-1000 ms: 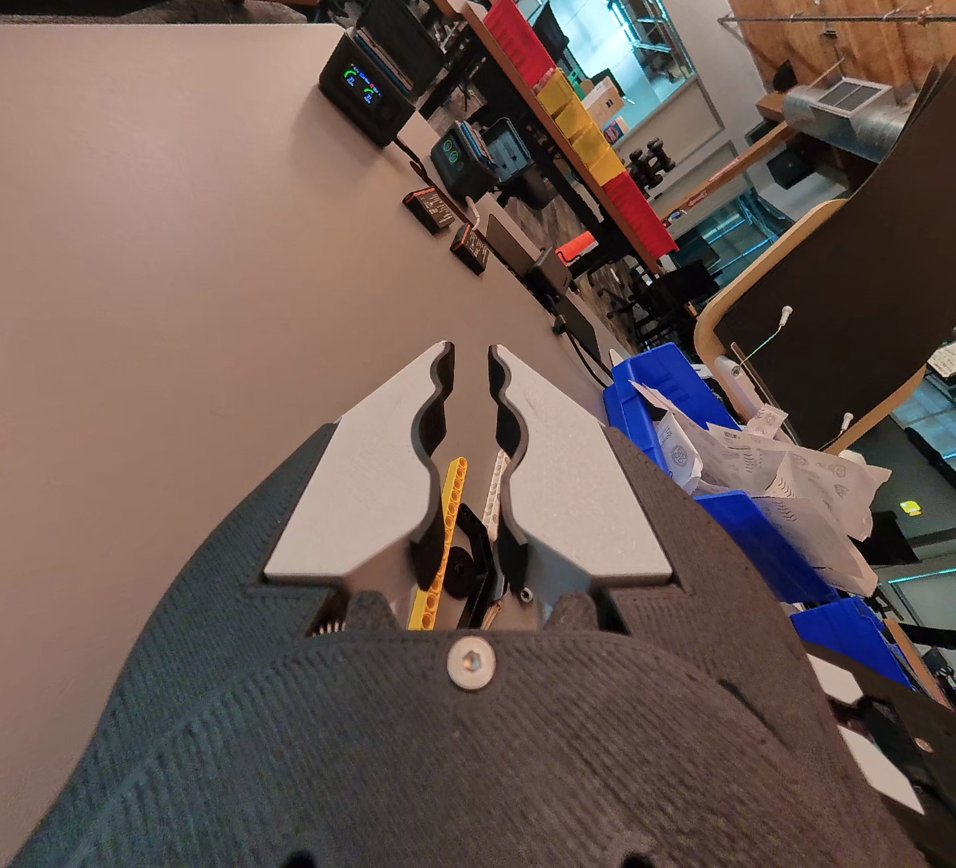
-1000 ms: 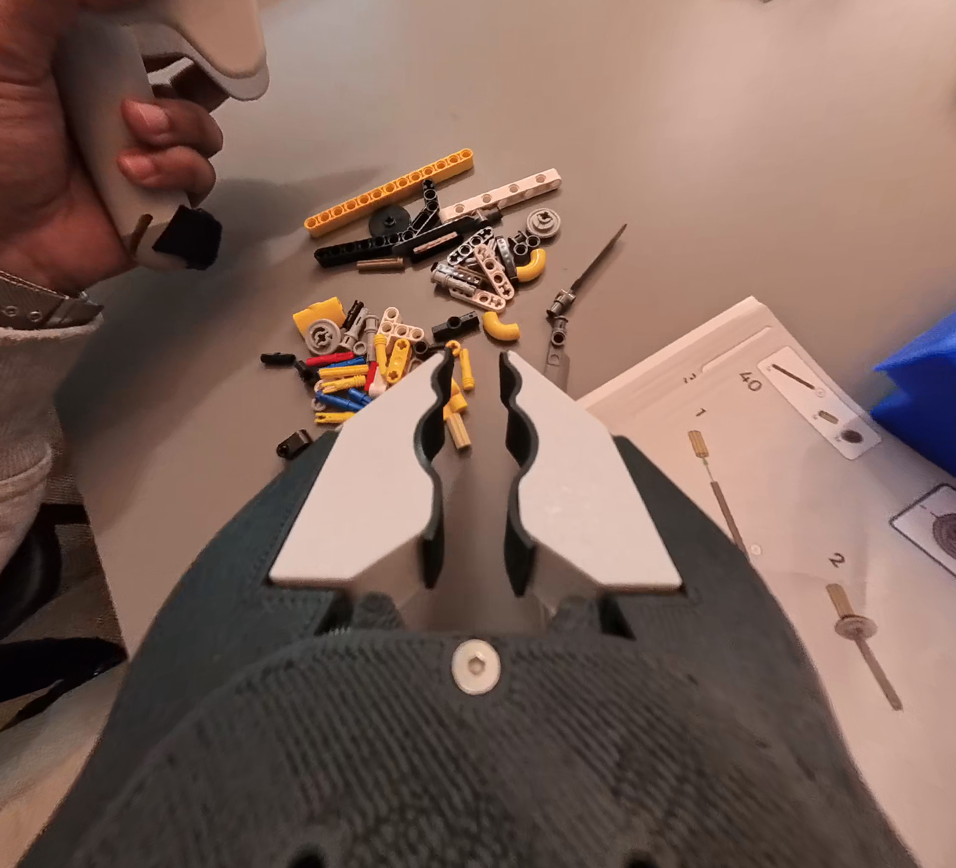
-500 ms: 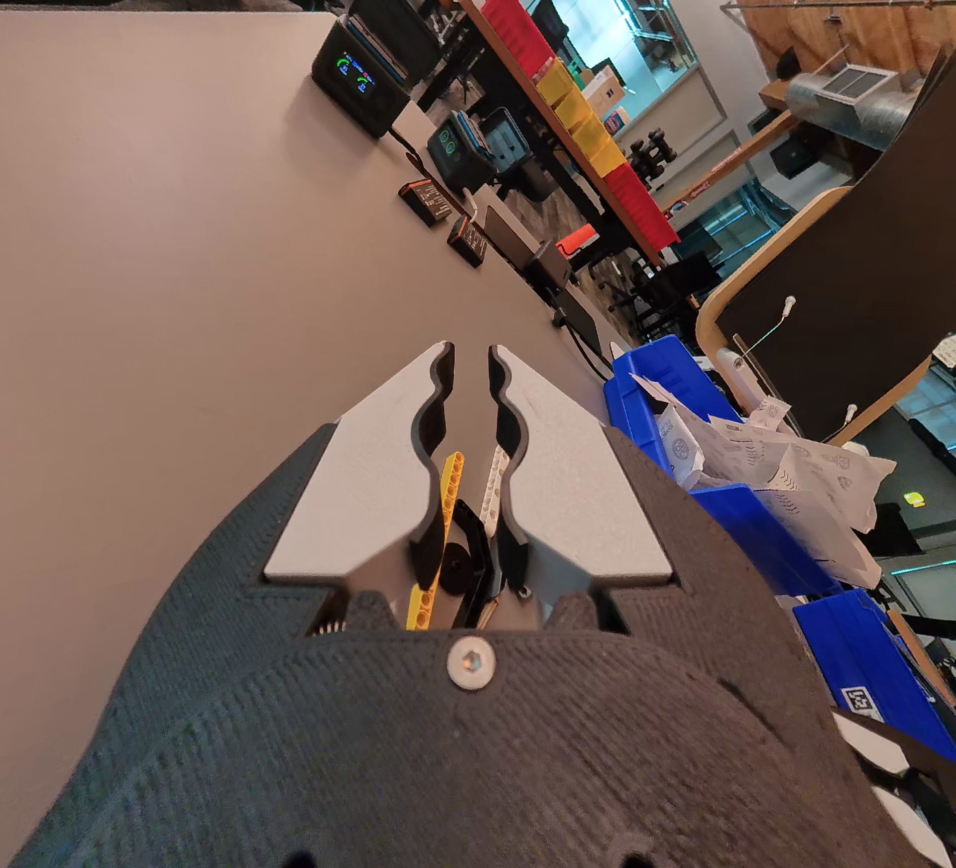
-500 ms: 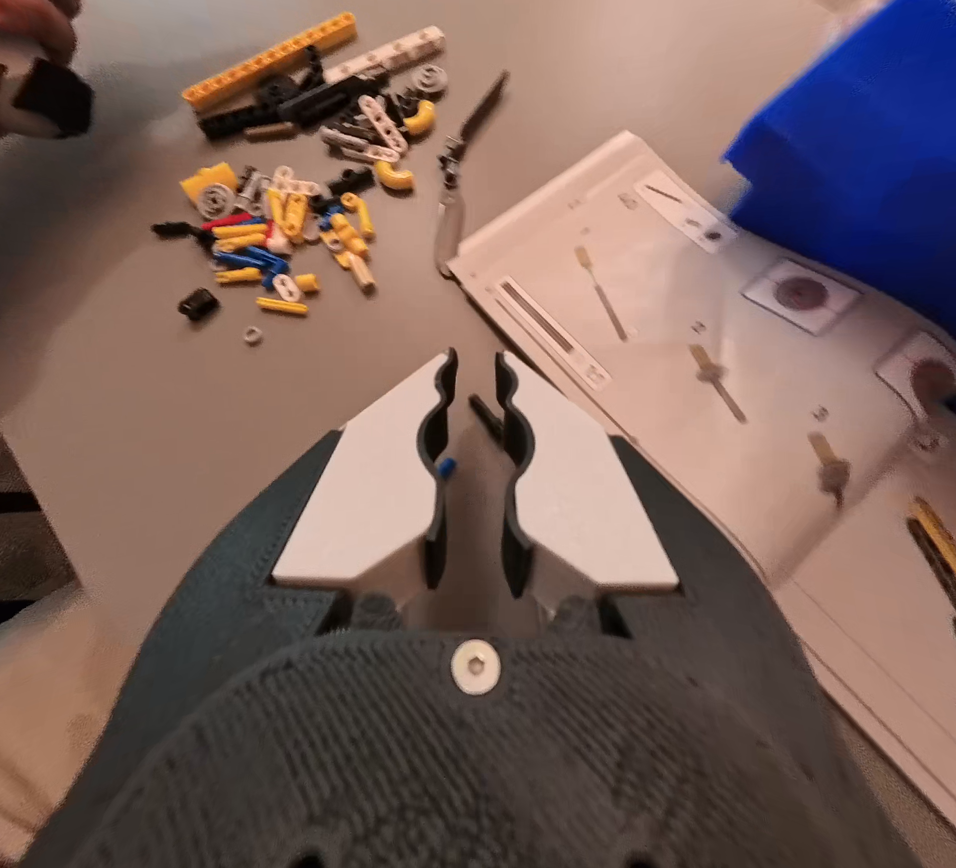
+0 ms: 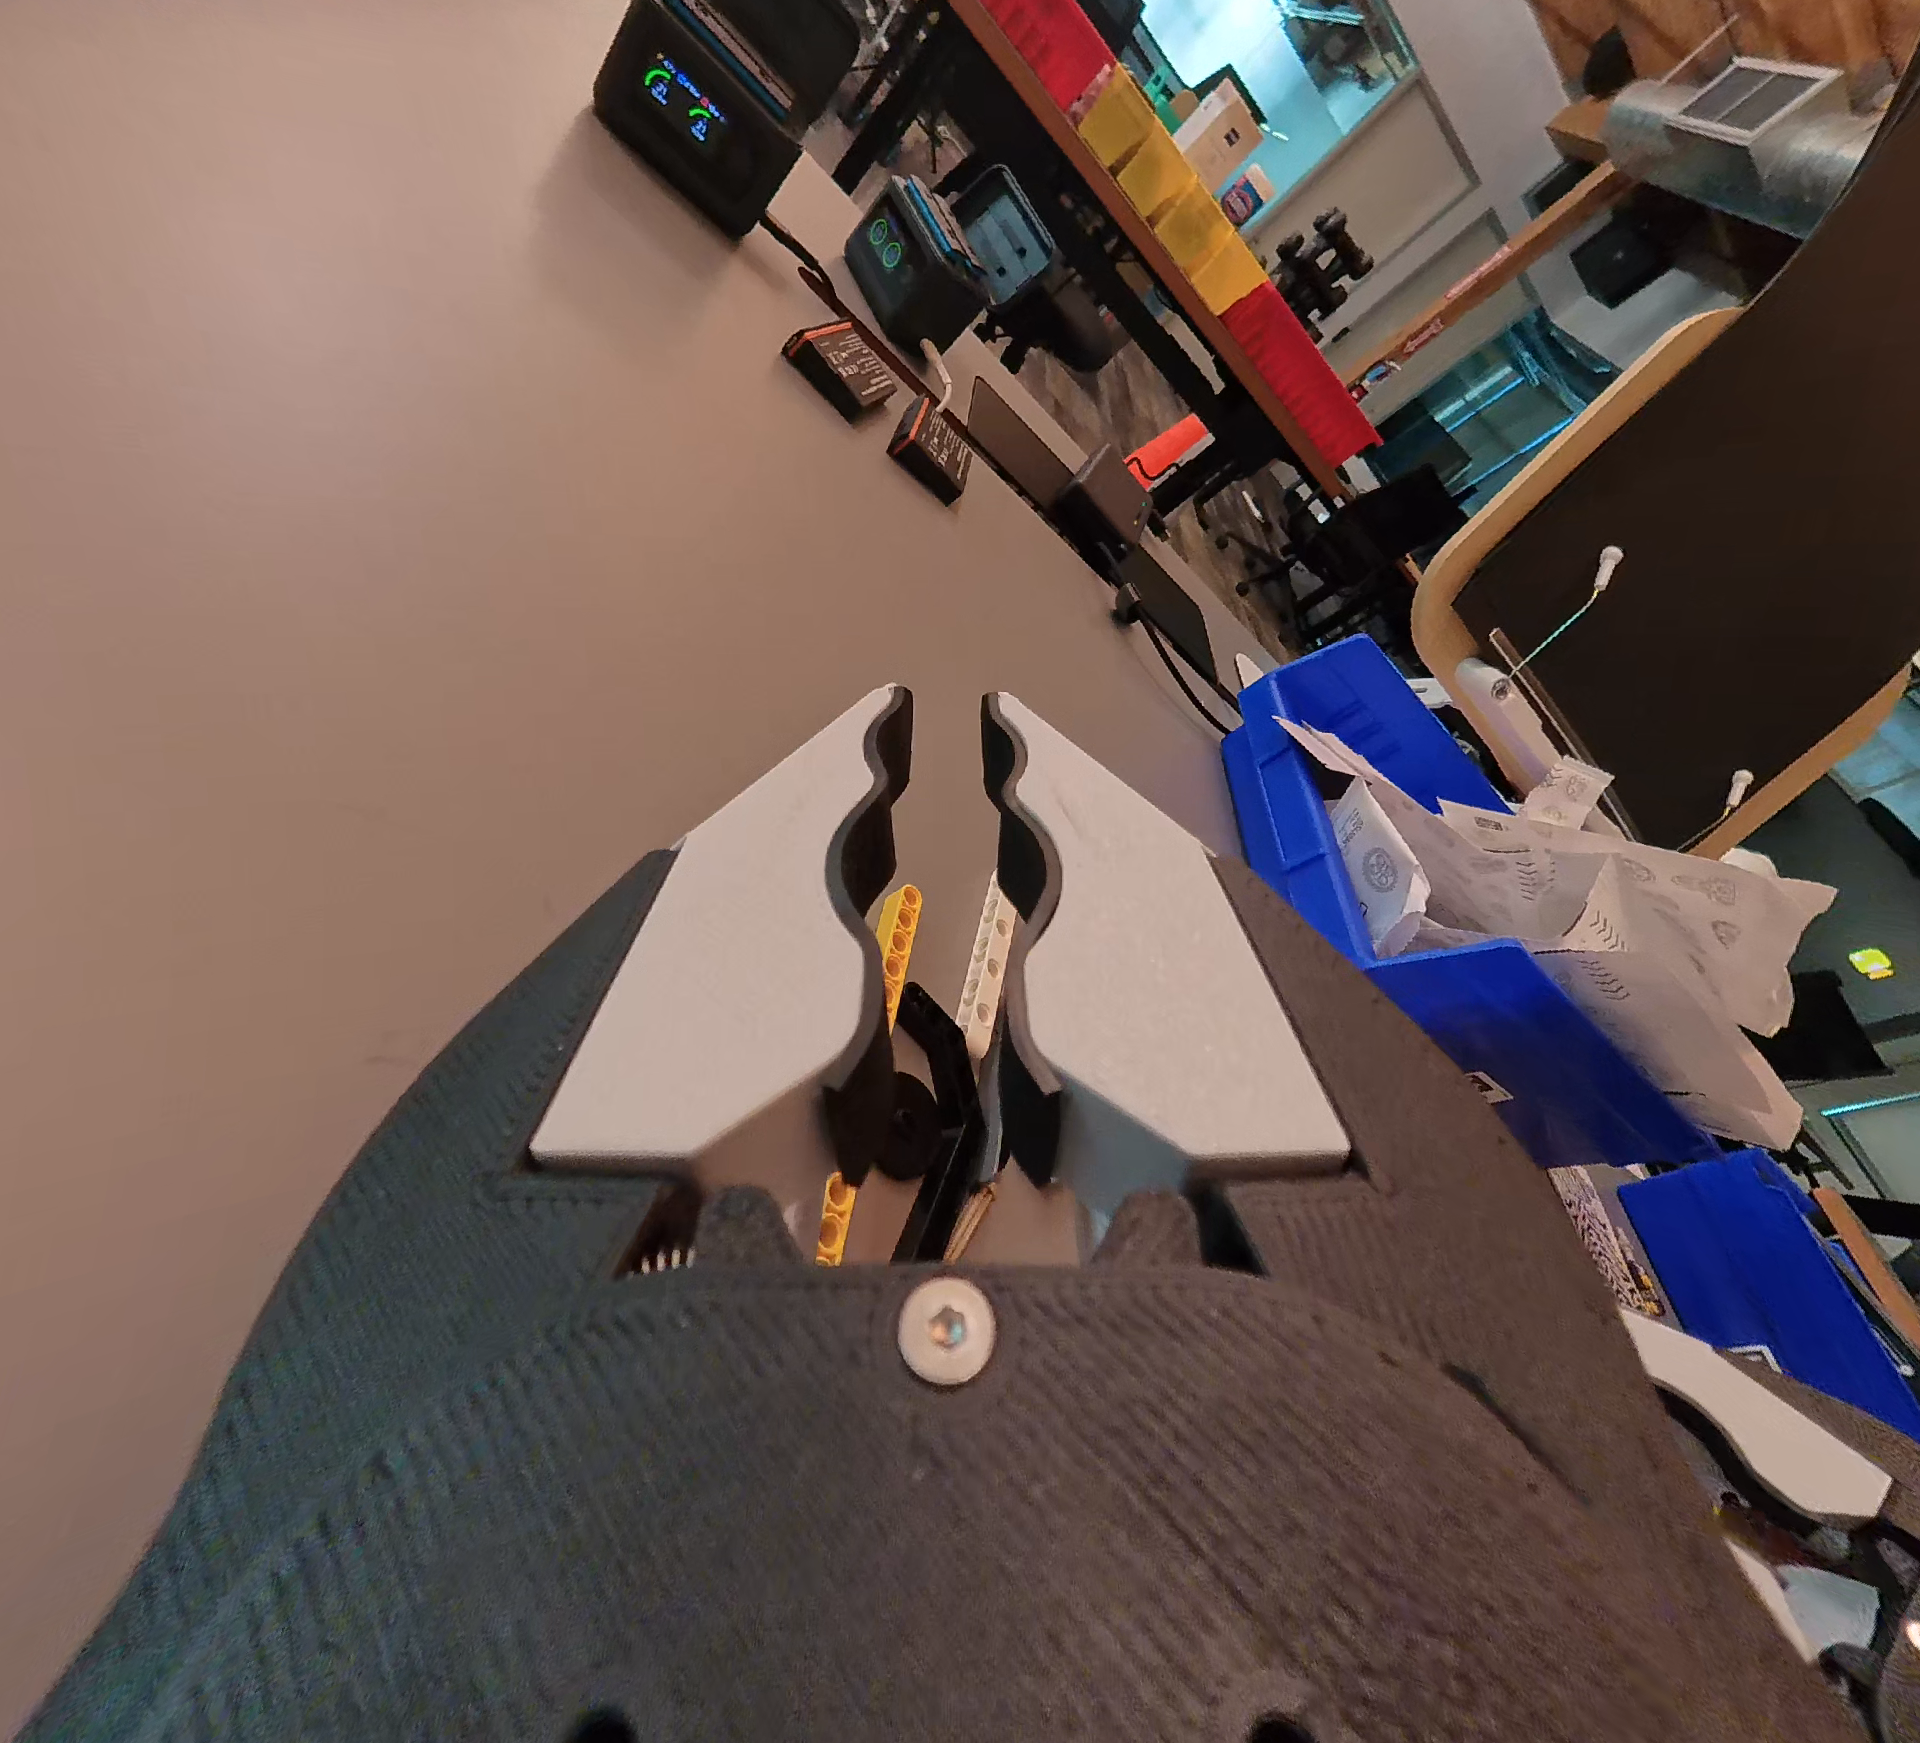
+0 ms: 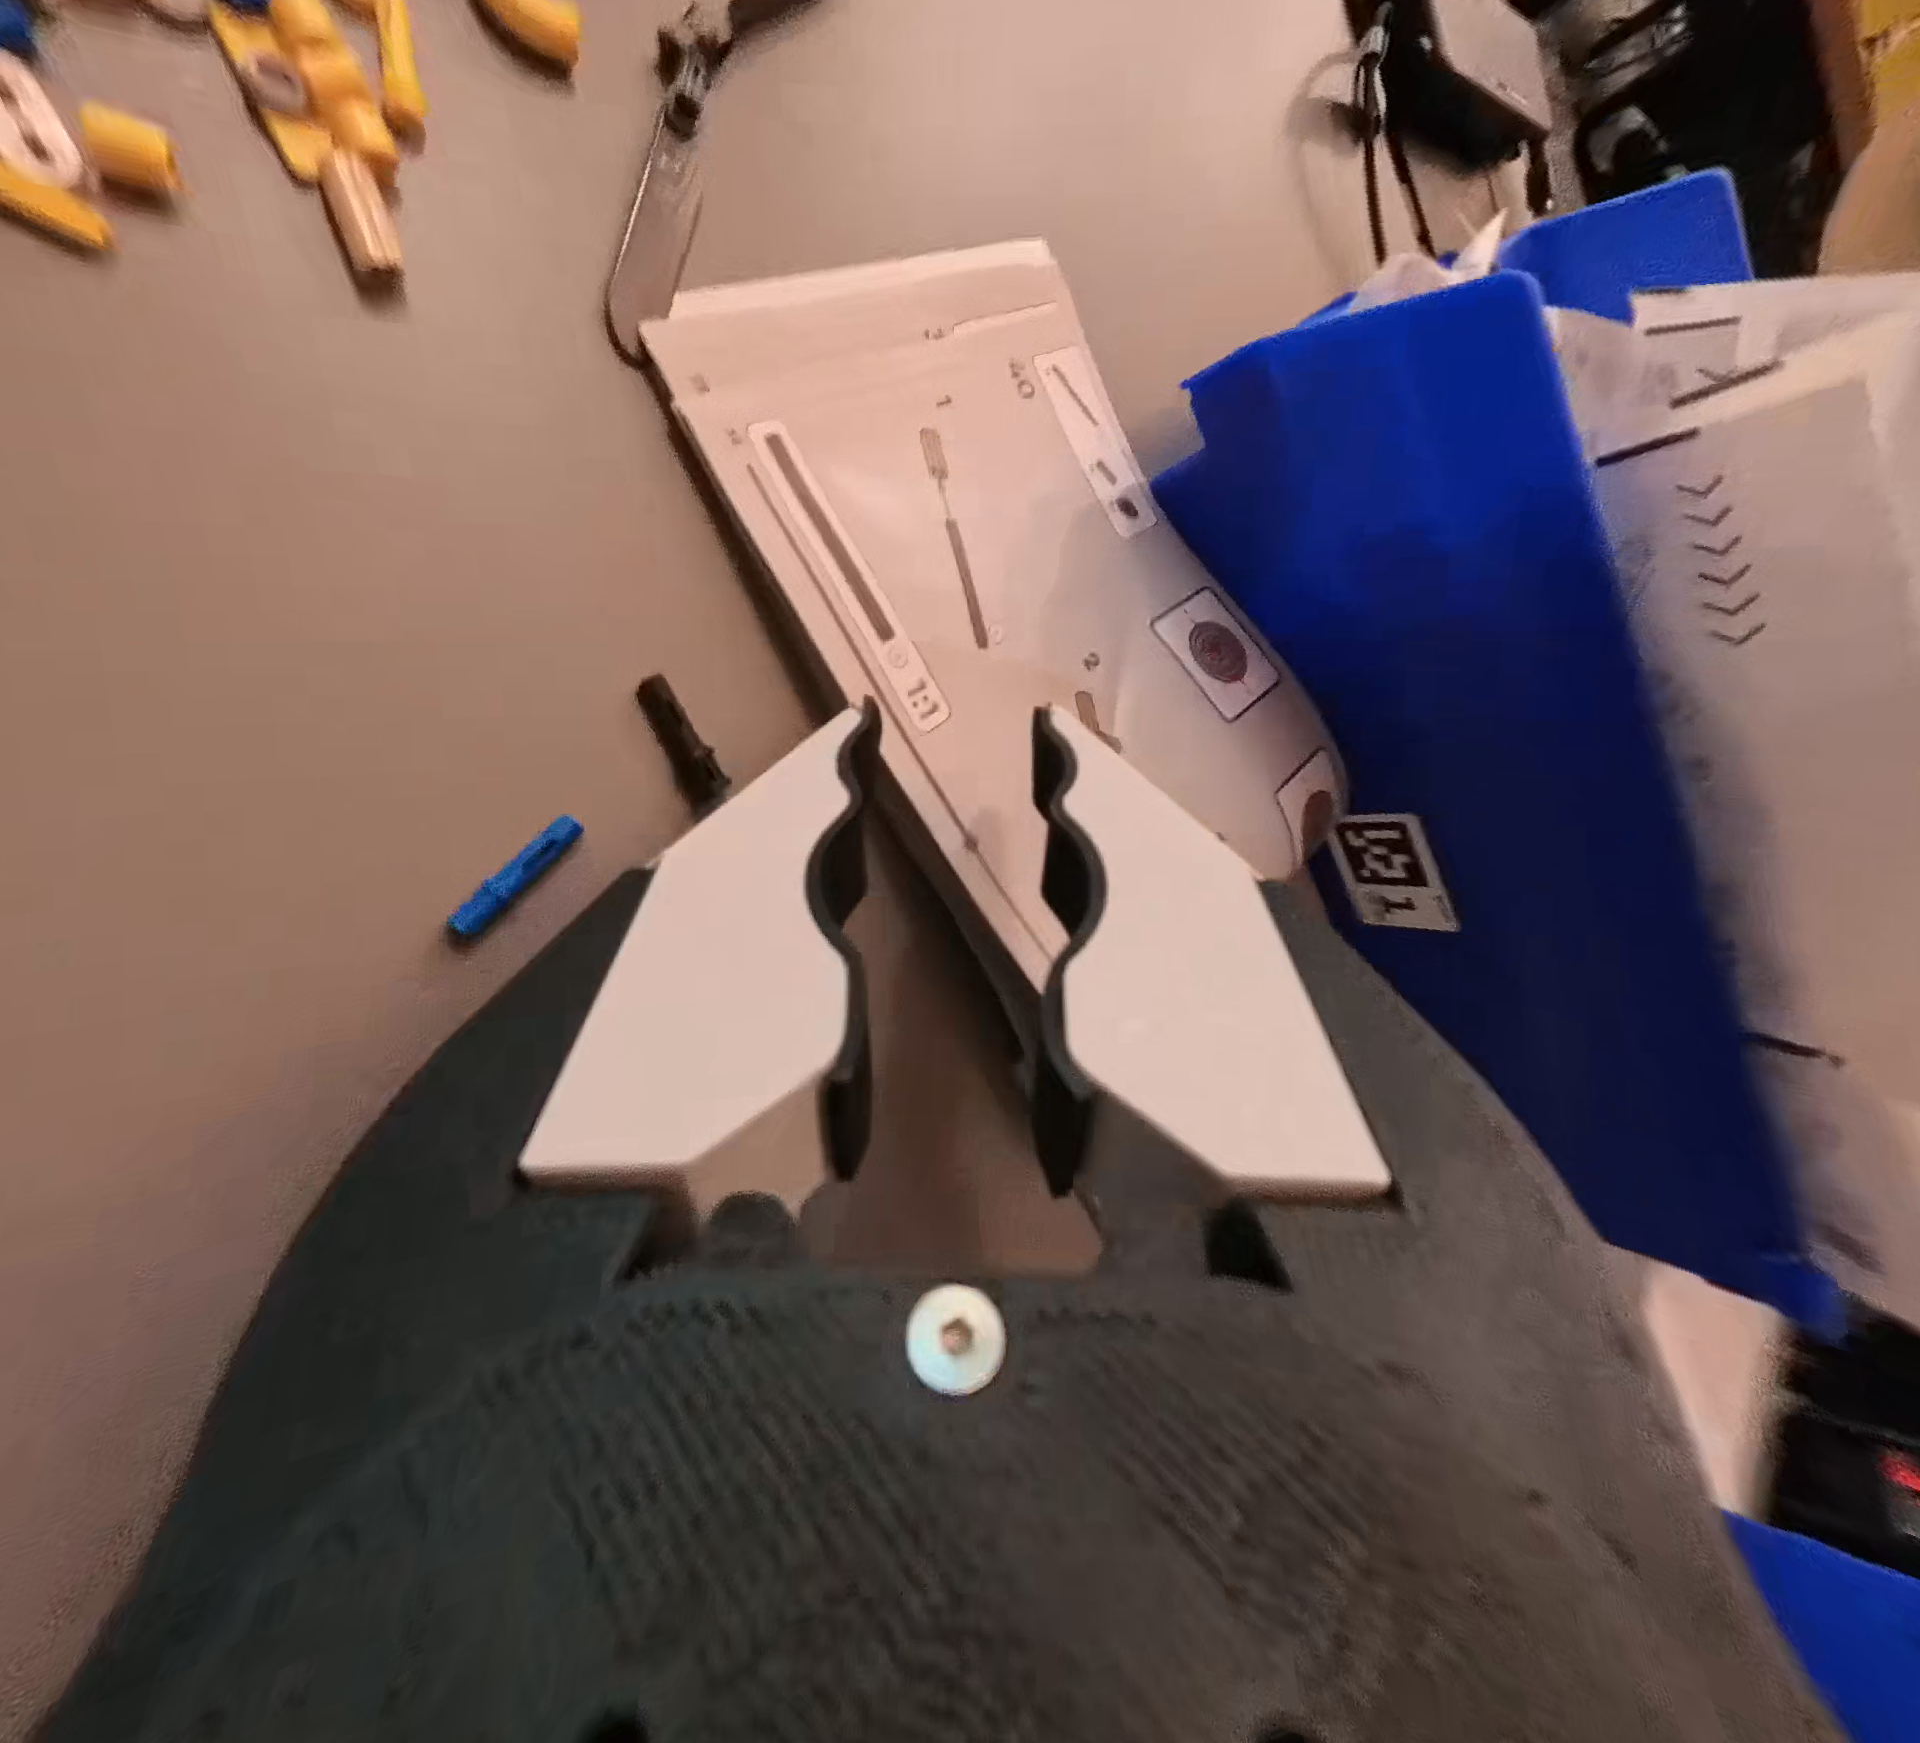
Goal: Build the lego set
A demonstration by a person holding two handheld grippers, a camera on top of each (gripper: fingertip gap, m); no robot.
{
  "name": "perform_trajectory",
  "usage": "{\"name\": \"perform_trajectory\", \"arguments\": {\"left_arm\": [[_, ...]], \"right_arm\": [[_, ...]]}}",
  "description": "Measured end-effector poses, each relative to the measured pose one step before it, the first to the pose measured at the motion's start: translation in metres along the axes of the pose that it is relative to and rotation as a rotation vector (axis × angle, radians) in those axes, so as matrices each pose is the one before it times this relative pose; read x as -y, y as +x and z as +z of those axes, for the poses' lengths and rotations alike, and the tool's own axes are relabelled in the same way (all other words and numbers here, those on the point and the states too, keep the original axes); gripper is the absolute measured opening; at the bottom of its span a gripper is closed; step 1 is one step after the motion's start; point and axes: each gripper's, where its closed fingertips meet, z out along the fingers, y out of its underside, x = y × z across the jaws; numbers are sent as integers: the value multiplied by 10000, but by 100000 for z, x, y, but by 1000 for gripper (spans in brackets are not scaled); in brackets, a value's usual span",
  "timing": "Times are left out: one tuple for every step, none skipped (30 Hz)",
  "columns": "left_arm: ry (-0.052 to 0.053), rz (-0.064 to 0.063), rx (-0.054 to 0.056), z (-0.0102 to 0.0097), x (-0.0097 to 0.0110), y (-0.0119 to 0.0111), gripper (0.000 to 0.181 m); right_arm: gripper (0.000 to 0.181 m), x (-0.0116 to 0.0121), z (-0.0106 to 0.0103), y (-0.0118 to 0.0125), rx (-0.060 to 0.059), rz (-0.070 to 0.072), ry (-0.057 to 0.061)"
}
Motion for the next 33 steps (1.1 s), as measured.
{"name": "perform_trajectory", "arguments": {"left_arm": [[-7, -6, 0, -9, -17, -19, 12], [0, -7, -1, -11, 14, -27, 12], [6, -17, -2, -17, 37, -51, 12], [18, -29, -5, -6, 62, -45, 12], [16, -37, -11, 4, 53, -34, 12], [-3, -36, -21, 24, -4, 4, 12], [-17, -21, -22, 36, -45, 23, 13], [-19, 0, -14, 47, -50, 60, 13], [-23, 20, -11, 34, -77, 74, 13], [-26, 37, -7, 41, -76, 97, 13], [-23, 45, 3, 24, -70, 71, 13], [-15, 38, 13, 13, -50, 50, 13], [-6, 22, 12, 12, -38, 17, 13], [-7, 7, 4, 6, -38, 22, 13], [-8, 0, 4, -8, -33, 2, 13], [-3, 2, 7, -6, -18, 3, 13], [1, 10, 8, -15, -20, -1, 13], [1, 14, 11, -8, 1, 1, 13], [1, 13, 9, -3, 2, -8, 13], [0, 7, 3, 8, 7, 1, 13], [-4, 1, -1, 13, 1, -17, 13], [-4, -6, 3, 13, 1, -18, 13], [1, -11, -2, 9, 1, -16, 13], [-4, -14, -7, 17, -12, -11, 13], [-7, -9, -8, 11, -3, -1, 13], [-1, -4, -2, 1, 6, 0, 13], [4, -7, -5, -2, 20, -4, 13], [7, -11, -12, 0, 25, 8, 13], [8, -12, -8, 0, 40, 3, 13], [7, -12, -5, 2, 17, -8, 12], [-3, -12, -10, 2, -4, 10, 13], [-9, -9, -10, 5, -20, 16, 13], [1, -1, -7, -2, 8, 18, 13]], "right_arm": [[29, -377, 15, -62, -132, -458, -258], [29, -465, -79, 8, -104, -352, -198], [29, -510, -155, 58, -48, -225, -116], [29, -593, -229, 106, 5, -107, -71], [29, -658, -276, 226, 14, 2, -45], [30, -657, -292, 223, 62, 82, 10], [32, -563, -290, 109, 139, 96, 109], [34, -508, -251, 261, -14, 53, 167], [36, -546, -211, 607, -307, -32, 126], [39, -561, -150, 499, -313, -136, 59], [41, -454, -107, 196, -184, -159, 36], [41, -271, -76, 36, -111, -101, 52], [41, -83, -26, -90, -46, -50, 69], [41, -4, 44, -116, -32, -46, 38], [42, 16, 124, -48, -63, -95, -22], [42, 56, 151, 33, -108, -147, -36], [42, 129, 177, 41, -96, -158, -3], [42, 174, 191, 6, -59, -131, 22], [42, 191, 193, 23, -55, -113, 29], [43, 210, 200, -38, -26, -148, 19], [43, 200, 195, -60, -35, -209, 3], [44, 221, 189, -40, -88, -289, -4], [44, 229, 189, -48, -107, -359, -21], [43, 209, 179, -93, -96, -400, -54], [41, 217, 140, -89, -101, -439, -47], [42, 207, 84, -6, -148, -425, -23], [42, 167, 71, 31, -149, -331, -16], [41, 168, 78, 10, -110, -211, 0], [40, 153, 87, -15, -87, -158, 14], [40, 125, 62, 40, -117, -200, 20], [40, 137, 17, 176, -193, -209, 39], [34, 208, -85, 418, -293, -60, 102], [28, 275, -186, 639, -350, 179, 168]]}}
